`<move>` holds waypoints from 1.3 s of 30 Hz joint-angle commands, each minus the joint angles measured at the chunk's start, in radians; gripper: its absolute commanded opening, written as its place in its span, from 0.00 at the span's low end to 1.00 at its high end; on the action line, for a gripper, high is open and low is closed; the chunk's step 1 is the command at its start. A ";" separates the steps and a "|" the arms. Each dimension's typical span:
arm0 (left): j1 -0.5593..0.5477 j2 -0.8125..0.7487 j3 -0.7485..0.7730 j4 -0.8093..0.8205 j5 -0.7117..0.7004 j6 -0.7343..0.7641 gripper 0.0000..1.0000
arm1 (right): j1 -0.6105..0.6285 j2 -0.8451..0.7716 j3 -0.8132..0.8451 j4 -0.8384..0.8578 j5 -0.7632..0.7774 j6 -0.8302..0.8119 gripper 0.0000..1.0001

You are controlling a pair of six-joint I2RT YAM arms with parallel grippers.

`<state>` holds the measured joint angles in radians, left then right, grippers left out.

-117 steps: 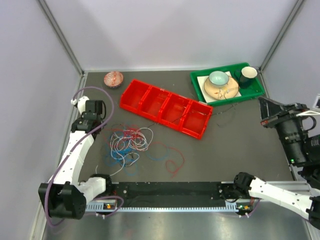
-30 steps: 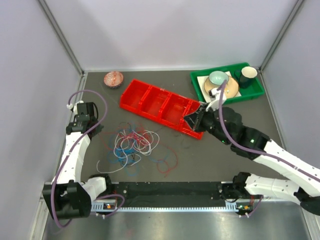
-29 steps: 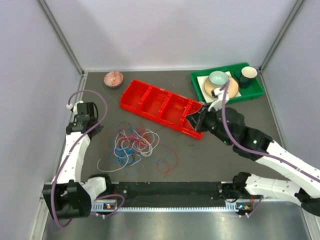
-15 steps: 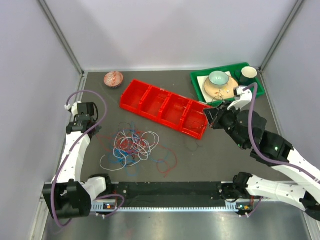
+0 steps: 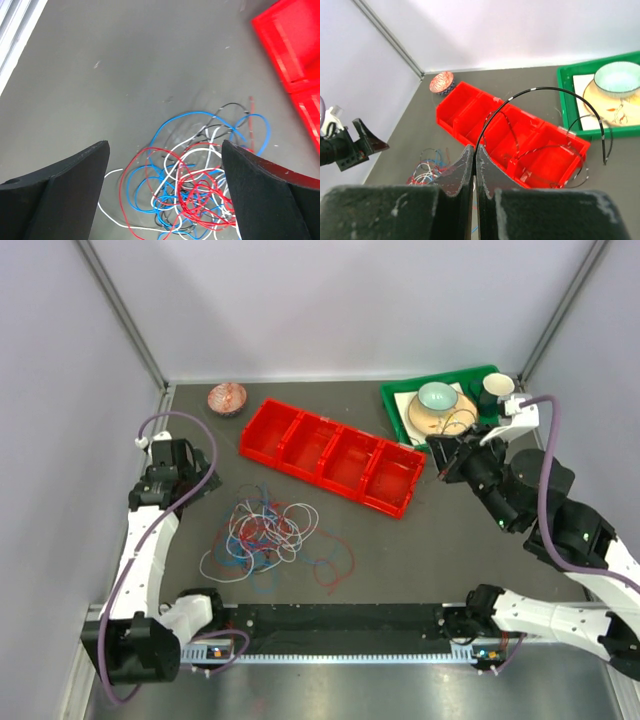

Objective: Untangle the cables

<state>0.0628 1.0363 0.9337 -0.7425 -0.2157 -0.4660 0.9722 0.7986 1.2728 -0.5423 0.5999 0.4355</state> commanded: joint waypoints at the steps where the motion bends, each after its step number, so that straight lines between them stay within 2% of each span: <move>1: -0.004 -0.041 0.054 0.005 0.029 0.026 0.99 | -0.006 0.063 0.076 0.039 -0.015 -0.083 0.00; 5: -0.004 -0.044 0.051 0.003 0.045 0.010 0.99 | -0.047 0.102 0.086 0.105 -0.063 -0.127 0.00; 9: -0.004 -0.044 0.037 0.002 0.058 -0.002 0.99 | -0.130 0.129 0.066 0.148 -0.175 -0.109 0.00; 19: -0.004 -0.047 0.014 0.015 0.059 0.000 0.99 | -0.227 0.166 0.050 0.249 -0.331 -0.107 0.00; 27: -0.004 -0.045 0.001 0.025 0.075 -0.002 0.99 | -0.342 0.162 -0.065 0.396 -0.486 -0.124 0.00; 34: -0.004 -0.053 0.001 0.015 0.073 -0.003 0.99 | -0.526 0.169 -0.173 0.505 -0.774 -0.051 0.00; 39: -0.004 -0.058 -0.003 0.012 0.067 -0.005 0.99 | -0.612 0.168 -0.207 0.533 -0.847 -0.032 0.00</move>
<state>0.0589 1.0031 0.9379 -0.7422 -0.1459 -0.4686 0.4068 0.9718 1.0752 -0.1085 -0.1204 0.3759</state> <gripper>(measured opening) 0.987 0.007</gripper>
